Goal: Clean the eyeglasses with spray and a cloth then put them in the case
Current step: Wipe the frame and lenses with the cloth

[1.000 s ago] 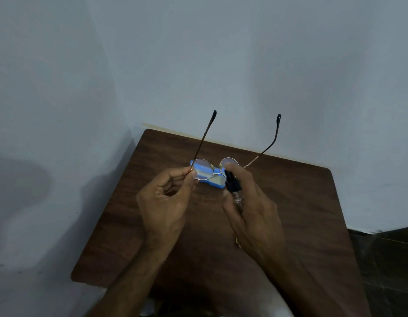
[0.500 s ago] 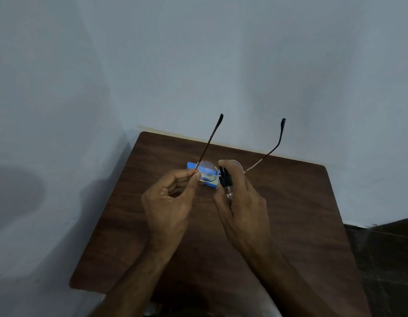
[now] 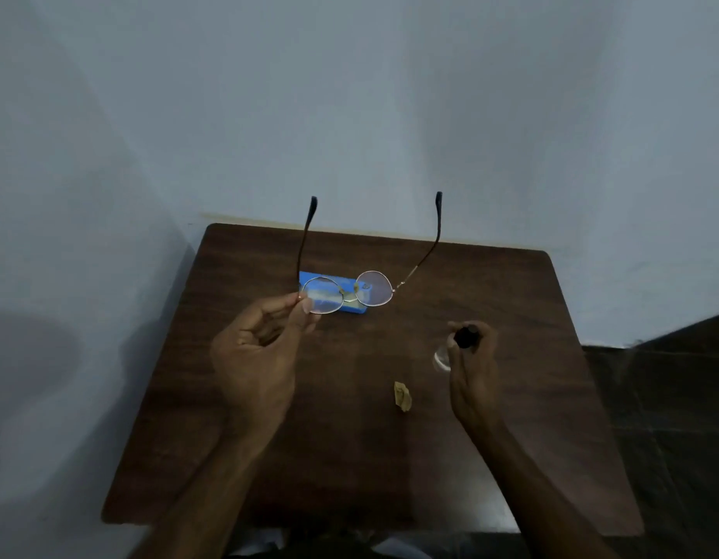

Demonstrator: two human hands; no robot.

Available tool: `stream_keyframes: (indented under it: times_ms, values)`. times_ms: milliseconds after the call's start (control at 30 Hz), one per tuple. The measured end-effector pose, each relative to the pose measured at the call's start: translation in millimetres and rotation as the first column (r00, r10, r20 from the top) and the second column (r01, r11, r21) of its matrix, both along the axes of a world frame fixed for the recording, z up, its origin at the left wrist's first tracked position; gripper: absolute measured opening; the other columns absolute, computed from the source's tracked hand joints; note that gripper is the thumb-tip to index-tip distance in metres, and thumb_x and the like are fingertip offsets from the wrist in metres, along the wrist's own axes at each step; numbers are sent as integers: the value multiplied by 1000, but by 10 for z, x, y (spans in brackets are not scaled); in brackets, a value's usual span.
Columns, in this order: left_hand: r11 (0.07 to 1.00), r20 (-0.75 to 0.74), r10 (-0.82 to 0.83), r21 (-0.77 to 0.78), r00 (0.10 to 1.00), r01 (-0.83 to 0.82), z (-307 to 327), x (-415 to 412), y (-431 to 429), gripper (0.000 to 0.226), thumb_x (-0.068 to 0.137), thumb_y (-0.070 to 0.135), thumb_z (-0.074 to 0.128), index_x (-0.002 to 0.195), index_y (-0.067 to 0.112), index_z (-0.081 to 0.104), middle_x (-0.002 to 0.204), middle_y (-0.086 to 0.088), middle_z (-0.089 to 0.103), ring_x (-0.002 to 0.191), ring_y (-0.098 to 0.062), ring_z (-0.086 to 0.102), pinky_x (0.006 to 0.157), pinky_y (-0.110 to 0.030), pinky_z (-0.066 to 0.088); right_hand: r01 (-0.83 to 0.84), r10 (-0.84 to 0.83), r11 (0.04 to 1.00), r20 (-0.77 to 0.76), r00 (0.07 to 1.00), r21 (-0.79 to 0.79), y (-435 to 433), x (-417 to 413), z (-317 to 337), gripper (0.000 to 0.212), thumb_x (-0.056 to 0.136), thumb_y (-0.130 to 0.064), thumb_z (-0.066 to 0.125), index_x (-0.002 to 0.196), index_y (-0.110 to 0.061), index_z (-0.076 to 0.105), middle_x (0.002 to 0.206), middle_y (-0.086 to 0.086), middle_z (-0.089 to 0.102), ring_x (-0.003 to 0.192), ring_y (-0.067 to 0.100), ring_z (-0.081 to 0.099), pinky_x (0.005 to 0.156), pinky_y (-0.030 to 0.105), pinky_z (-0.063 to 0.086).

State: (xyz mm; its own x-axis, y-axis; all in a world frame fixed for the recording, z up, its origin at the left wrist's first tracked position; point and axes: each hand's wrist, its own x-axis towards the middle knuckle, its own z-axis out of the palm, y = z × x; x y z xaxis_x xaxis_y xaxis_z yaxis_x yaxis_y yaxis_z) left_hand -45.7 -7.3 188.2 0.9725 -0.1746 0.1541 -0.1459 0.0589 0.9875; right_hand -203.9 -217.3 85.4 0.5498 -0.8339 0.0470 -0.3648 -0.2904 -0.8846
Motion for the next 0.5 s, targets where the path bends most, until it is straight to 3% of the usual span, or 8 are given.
stream_keyframes:
  times_ms: [67,167,233,367,500]
  values:
    - [1000,-2,-14,7,1000,14,-29,-12,-18,21,88,7,80,109,10,77,98,6,82,85,-16,81,76,-24,64,21,-18,998,-61,998,62,-175,28,-199,28,106,-14,56,124,-32,44,127,-7,66,109,7,66,87,30,56]
    - [1000,-51,-27,-12,998,27,-80,-27,-51,19,88,5,80,106,11,78,95,2,83,84,-20,81,78,-30,66,69,-54,987,-104,993,147,-327,73,-336,22,107,-8,53,124,-19,45,102,-8,63,83,5,63,69,17,49]
    - [999,-82,-31,-33,996,28,-107,-32,-55,18,89,3,79,106,6,77,94,-1,83,83,-22,81,79,-33,66,71,-52,983,-116,992,167,-367,89,-368,21,107,-1,50,121,-15,44,95,-11,57,76,3,57,62,7,46]
    - [999,-75,-54,-7,996,53,-124,-69,-47,21,89,3,79,109,5,77,96,-2,83,84,-23,81,77,-31,66,57,-32,985,-154,988,162,-424,129,-427,23,106,-3,49,122,-19,43,93,-7,60,77,7,58,59,5,45]
    - [998,-82,-69,-14,994,68,-132,-73,-50,21,88,9,79,109,9,77,96,-2,83,85,-24,81,77,-32,66,82,-58,985,-157,986,150,-464,115,-525,24,106,-4,53,124,-17,44,94,-10,59,74,-4,61,63,8,46]
